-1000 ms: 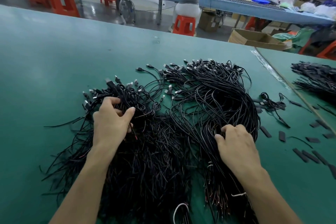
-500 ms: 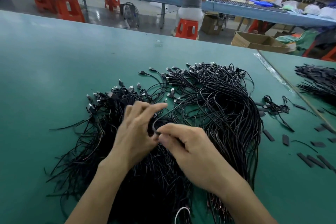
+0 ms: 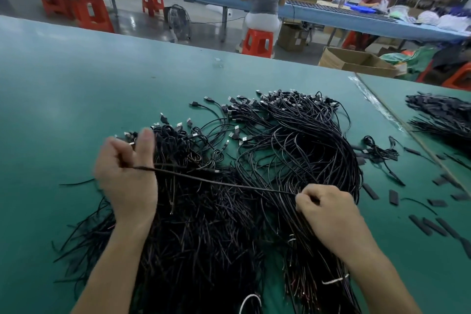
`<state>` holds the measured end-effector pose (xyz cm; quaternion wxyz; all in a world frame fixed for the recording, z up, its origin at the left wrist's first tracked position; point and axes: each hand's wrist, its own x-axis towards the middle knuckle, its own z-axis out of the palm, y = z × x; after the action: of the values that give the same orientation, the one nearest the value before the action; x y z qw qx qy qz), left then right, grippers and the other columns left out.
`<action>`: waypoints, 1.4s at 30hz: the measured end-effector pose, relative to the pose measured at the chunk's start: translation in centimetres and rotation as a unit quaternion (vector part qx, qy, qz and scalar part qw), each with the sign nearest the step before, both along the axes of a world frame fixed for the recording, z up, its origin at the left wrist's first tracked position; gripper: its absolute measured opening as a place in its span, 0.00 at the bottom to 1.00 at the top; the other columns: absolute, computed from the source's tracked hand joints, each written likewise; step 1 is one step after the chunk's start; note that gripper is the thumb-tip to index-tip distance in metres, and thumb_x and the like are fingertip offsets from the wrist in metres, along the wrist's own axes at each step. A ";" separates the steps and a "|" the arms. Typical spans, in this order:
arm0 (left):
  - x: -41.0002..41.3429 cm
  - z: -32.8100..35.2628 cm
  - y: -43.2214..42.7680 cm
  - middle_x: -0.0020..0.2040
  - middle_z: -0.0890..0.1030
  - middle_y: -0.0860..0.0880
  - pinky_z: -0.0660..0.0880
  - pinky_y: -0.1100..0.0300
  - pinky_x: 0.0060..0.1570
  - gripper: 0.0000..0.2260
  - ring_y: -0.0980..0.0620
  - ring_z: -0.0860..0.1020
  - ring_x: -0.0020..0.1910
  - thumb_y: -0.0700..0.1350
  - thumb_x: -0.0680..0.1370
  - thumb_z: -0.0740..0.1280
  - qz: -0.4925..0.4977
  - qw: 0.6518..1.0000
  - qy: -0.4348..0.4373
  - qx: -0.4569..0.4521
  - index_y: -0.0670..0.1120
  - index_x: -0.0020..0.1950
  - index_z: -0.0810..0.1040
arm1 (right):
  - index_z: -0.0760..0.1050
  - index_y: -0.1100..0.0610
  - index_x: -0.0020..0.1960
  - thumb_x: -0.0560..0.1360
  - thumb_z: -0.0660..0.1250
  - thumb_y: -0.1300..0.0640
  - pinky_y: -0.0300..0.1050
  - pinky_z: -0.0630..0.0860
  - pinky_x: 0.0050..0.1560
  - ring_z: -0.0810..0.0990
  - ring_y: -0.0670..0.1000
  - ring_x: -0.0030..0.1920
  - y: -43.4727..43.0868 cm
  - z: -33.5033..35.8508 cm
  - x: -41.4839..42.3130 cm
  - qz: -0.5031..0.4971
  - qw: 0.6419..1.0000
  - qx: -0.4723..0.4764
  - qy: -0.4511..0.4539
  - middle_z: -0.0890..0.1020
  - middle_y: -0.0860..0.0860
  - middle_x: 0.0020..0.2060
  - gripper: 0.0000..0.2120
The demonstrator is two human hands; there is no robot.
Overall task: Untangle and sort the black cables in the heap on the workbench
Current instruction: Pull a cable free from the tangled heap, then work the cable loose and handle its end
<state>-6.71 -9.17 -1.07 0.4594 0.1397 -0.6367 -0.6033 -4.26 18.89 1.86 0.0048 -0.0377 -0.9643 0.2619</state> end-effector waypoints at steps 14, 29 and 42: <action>2.0 -0.1 5.1 0.47 0.80 0.52 0.70 0.53 0.37 0.07 0.44 0.81 0.47 0.55 0.79 0.57 -0.232 0.743 -0.308 -0.547 0.56 0.56 0.65 | 0.51 0.39 0.78 0.82 0.51 0.37 0.25 0.56 0.63 0.62 0.35 0.69 -7.6 0.2 2.6 0.243 0.968 -0.054 0.040 0.67 0.35 0.70 0.27; 3.3 2.6 1.8 0.25 0.63 0.48 0.60 0.58 0.25 0.23 0.49 0.60 0.24 0.67 0.77 0.61 -0.575 0.762 -0.238 -0.177 0.52 0.31 0.77 | 0.80 0.50 0.42 0.76 0.62 0.42 0.39 0.62 0.24 0.62 0.47 0.25 -1.4 0.4 -1.0 -0.001 0.936 -0.323 0.142 0.67 0.46 0.23 0.14; 3.0 3.0 4.2 0.24 0.61 0.56 0.60 0.70 0.17 0.20 0.60 0.56 0.21 0.56 0.82 0.56 -0.610 0.709 -0.062 0.348 0.48 0.42 0.83 | 0.79 0.49 0.38 0.78 0.68 0.46 0.33 0.62 0.26 0.67 0.41 0.24 -7.8 -2.4 0.3 0.231 0.945 -0.229 -0.029 0.74 0.41 0.23 0.12</action>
<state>-3.73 -4.97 1.94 -0.1301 -0.0920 -0.3556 -0.9210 -4.00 11.10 -0.52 -0.0922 0.1788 -0.8603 0.4684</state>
